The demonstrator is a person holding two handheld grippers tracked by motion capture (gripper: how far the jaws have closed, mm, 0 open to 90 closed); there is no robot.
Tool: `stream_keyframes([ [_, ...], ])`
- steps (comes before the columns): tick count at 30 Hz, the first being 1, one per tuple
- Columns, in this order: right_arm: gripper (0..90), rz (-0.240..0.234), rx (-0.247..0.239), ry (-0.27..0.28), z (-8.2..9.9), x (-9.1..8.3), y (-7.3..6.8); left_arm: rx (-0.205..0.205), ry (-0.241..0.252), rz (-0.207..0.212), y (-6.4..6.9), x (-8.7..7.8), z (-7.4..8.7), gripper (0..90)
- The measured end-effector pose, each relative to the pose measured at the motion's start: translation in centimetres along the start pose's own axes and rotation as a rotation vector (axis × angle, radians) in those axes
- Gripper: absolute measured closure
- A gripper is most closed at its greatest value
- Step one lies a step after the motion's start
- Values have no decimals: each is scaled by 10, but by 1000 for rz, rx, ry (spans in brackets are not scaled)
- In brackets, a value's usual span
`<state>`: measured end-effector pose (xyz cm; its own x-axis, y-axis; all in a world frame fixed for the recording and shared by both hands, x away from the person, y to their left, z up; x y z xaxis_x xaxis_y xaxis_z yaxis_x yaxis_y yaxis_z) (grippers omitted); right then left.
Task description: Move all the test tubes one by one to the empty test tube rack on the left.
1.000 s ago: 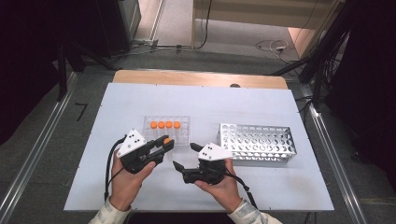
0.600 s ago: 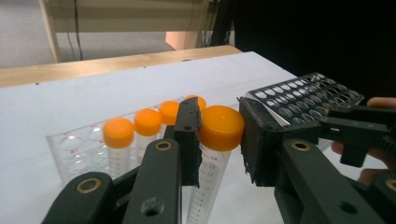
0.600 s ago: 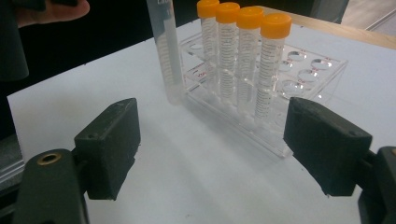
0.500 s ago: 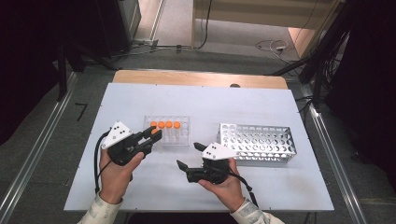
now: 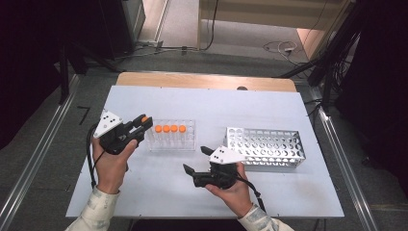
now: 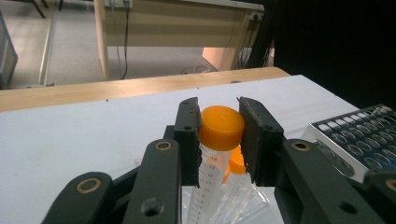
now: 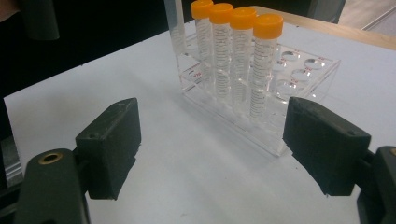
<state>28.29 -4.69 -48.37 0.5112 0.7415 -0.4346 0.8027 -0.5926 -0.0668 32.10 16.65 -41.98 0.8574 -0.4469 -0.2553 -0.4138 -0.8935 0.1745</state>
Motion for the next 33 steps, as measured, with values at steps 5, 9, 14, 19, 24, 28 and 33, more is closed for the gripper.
stream_keyframes([
  [5,179,4,2,2,0,-1,1,1,7,-6,-1,4,-3,696],
  [9,182,3,0,7,-1,-1,1,12,8,-20,-3,5,-5,696],
  [14,183,4,-1,1,0,-1,1,17,11,-41,-9,9,-2,696],
  [19,185,2,-1,3,0,-1,1,36,3,-45,-8,14,8,696],
  [24,184,2,-2,-2,1,-1,1,54,-25,-54,-6,18,23,693],
  [28,185,1,-1,3,0,-1,1,56,-47,-61,-5,21,32,687],
  [33,185,2,-1,2,0,-1,1,48,-50,-59,-6,20,35,658],
])
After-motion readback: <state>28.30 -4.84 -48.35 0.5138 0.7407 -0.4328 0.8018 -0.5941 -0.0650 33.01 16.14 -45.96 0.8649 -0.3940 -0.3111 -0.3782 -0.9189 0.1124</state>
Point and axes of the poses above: each handheld gripper's, and its own axes: x roughly forward along the jaws, z roughly out of its underside, y roughly to its right, the point moved 7 cm from there along x, roughly forward along the jaws, and after that the axes turned 1 degree about z, right-handed, at the moved point
